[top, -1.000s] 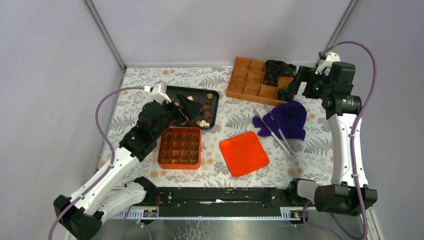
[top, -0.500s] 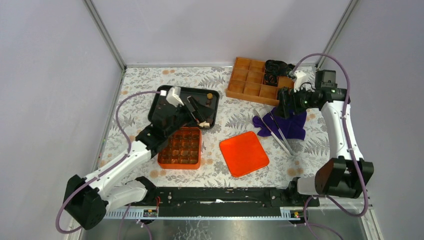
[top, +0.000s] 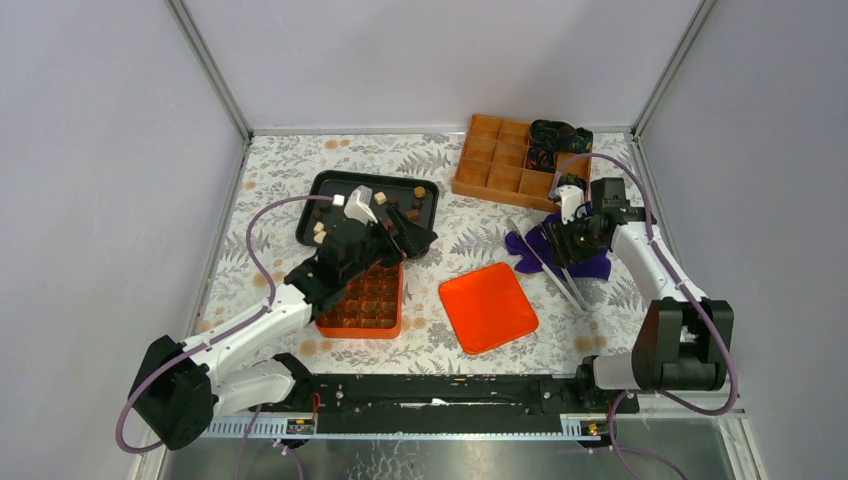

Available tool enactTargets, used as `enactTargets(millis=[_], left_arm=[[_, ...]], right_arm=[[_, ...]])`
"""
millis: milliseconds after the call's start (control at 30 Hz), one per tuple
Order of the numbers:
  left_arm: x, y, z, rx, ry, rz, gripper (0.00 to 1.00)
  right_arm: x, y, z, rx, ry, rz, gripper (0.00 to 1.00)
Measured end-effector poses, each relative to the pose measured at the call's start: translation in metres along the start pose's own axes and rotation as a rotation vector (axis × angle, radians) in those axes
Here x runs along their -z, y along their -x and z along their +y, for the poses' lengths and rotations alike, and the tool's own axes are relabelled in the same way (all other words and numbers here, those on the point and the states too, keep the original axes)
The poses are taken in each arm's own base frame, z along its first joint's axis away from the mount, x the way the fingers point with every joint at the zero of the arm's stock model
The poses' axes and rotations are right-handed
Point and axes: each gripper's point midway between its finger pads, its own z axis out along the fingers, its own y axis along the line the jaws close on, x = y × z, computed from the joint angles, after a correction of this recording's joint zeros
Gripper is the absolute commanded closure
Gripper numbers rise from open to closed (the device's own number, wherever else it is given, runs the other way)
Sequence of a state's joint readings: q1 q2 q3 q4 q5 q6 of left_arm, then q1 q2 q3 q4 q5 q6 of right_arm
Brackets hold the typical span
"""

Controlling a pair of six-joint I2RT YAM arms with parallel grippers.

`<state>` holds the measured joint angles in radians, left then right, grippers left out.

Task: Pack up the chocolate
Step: Pick up the clamp at the center of the board.

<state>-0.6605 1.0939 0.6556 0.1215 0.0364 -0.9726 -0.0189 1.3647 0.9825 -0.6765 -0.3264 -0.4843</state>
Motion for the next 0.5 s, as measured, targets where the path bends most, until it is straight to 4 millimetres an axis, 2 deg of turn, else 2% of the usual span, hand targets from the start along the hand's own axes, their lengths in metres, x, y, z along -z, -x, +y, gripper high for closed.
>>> enactTargets(millis=[100,233,500], left_arm=[[0.000,0.001,-0.001,0.006,-0.004,-0.004,0.04],[0.000,0.001,-0.001,0.013,-0.004,-0.007,0.04],[0.006,-0.002,0.004,0.031,-0.005,-0.014,0.04]], right_arm=[[-0.010,-0.003,-0.011,-0.010,-0.044,0.024,0.59],[-0.024,-0.004,-0.023,-0.017,-0.073,0.048,0.60],[-0.040,-0.010,-0.029,-0.025,-0.075,0.079,0.63]])
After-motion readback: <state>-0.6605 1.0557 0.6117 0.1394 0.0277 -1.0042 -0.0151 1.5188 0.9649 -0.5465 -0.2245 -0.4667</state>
